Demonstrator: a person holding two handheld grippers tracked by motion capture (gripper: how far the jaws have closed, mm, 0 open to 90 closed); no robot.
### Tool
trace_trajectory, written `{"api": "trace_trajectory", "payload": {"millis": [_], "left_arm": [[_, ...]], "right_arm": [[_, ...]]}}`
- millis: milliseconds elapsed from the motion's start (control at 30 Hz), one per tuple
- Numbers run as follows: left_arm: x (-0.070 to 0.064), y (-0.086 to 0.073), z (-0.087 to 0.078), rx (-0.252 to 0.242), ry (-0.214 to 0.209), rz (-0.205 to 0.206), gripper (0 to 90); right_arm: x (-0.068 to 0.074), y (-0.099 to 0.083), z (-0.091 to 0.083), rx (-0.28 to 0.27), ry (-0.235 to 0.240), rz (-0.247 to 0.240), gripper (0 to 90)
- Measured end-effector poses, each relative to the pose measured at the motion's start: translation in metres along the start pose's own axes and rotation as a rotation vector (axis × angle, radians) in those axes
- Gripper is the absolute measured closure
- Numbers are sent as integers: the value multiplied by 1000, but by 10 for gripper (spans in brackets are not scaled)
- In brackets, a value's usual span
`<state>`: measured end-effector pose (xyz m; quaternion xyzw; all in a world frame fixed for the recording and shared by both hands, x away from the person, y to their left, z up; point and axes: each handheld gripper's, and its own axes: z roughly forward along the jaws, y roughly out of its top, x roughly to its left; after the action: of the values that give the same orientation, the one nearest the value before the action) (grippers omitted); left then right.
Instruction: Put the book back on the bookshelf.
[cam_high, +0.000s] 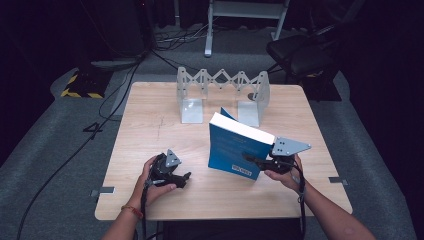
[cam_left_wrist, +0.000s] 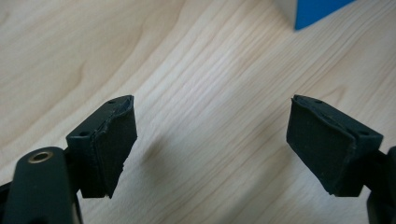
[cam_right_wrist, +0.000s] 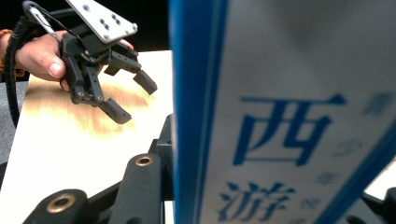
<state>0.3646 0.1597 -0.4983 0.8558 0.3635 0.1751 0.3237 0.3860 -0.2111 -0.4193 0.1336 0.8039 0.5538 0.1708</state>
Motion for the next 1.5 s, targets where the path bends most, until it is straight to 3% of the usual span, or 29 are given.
{"api": "trace_trajectory", "payload": {"millis": [167, 467, 633, 767, 900, 1033, 1167, 1500], "left_arm": [[6, -2, 5, -2, -78, -30, 162], [6, -2, 6, -7, -88, -26, 156], [4, -1, 7, -10, -104, 6, 156], [4, 0, 7, -10, -114, 21, 158], [1, -1, 6, -12, -138, 29, 159], [2, -1, 7, -11, -147, 39, 156], [2, 0, 8, -11, -150, 43, 154], [1, 0, 7, -12, -143, 45, 148]], "right_arm": [[-3, 2, 1, 1, 0, 18, 616], [-5, 18, 10, 22, -7, 18, 620], [-10, 26, 10, 37, -28, 11, 620], [-16, 34, 10, 53, -59, -7, 621], [-20, 41, 13, 71, -126, -34, 622], [-29, 47, 13, 96, -139, -35, 621], [-37, 58, 13, 125, -200, -89, 622], [-71, 66, 8, 118, -328, -55, 622]]}}
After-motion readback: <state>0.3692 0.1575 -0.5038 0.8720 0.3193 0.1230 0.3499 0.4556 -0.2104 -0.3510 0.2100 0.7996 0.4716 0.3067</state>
